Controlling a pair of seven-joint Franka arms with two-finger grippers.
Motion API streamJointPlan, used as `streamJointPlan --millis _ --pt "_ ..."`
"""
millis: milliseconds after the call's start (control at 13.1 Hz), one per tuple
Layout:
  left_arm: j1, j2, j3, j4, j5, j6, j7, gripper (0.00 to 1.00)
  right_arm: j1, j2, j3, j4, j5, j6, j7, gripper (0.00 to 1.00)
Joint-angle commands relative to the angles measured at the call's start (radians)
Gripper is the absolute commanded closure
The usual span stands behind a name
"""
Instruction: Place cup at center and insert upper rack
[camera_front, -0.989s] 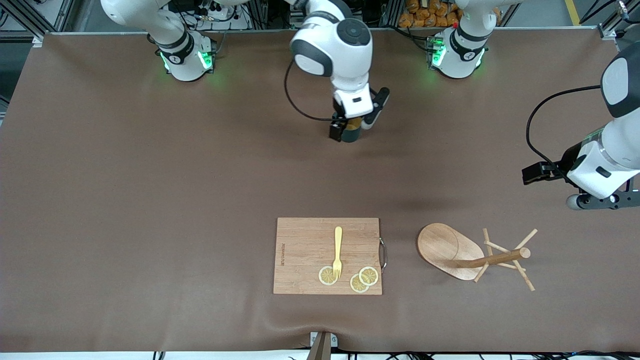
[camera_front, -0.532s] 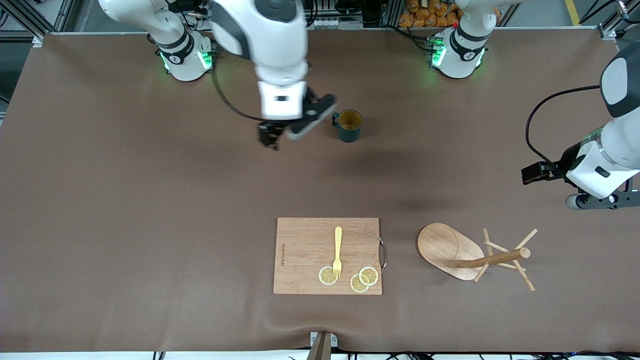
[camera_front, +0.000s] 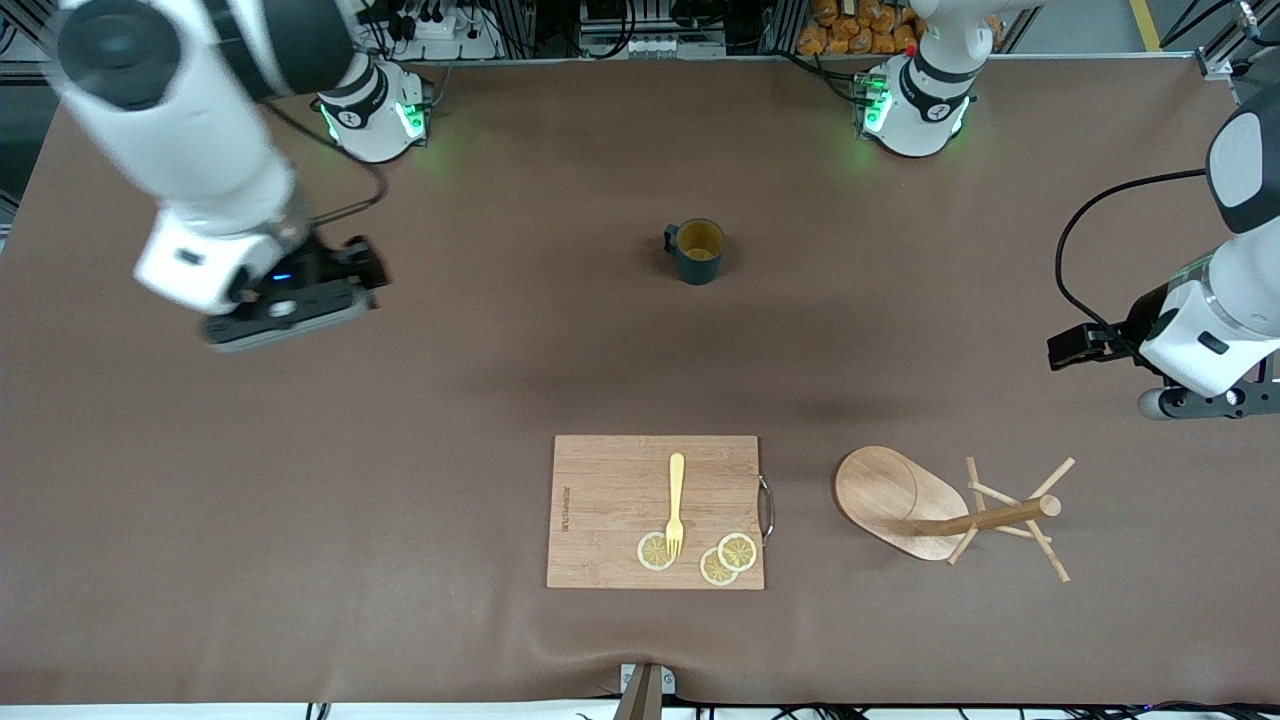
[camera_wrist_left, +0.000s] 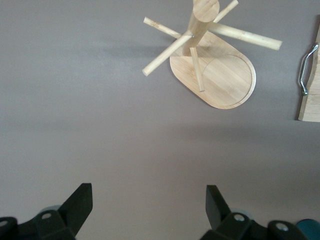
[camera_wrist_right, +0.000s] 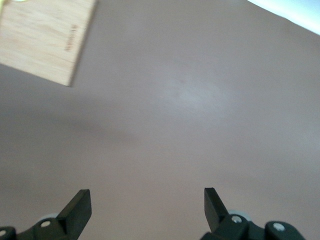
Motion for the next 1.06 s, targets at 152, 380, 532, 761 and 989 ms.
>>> streamJointPlan --millis 152,380,532,761,989 --pt "-0.011 0.003 -0.004 0.029 0.009 -0.004 -0.01 0.0 -0.207 -0.064 0.01 -0.019 0.144 -0.032 0.013 0.0" --pt "-0.017 0.0 -0.016 0.03 0.007 -0.006 -0.012 0.0 -0.295 -0.062 -0.062 -0.019 0.283 -0.044 -0.063 0.0" --pt "-0.017 -0.002 -0.019 0.03 0.001 -0.006 -0.012 0.0 -0.296 -0.056 -0.13 -0.029 0.281 -0.037 -0.22 0.0" --pt "-0.045 -0.006 -0.029 0.033 -0.005 -0.004 -0.077 0.0 -0.295 -0.05 -0.139 -0.029 0.217 -0.029 -0.225 0.0" --pt "-0.044 -0.022 -0.103 0.033 -0.065 -0.011 -0.187 0.0 -0.292 -0.044 -0.139 -0.029 0.156 -0.021 -0.225 0.0"
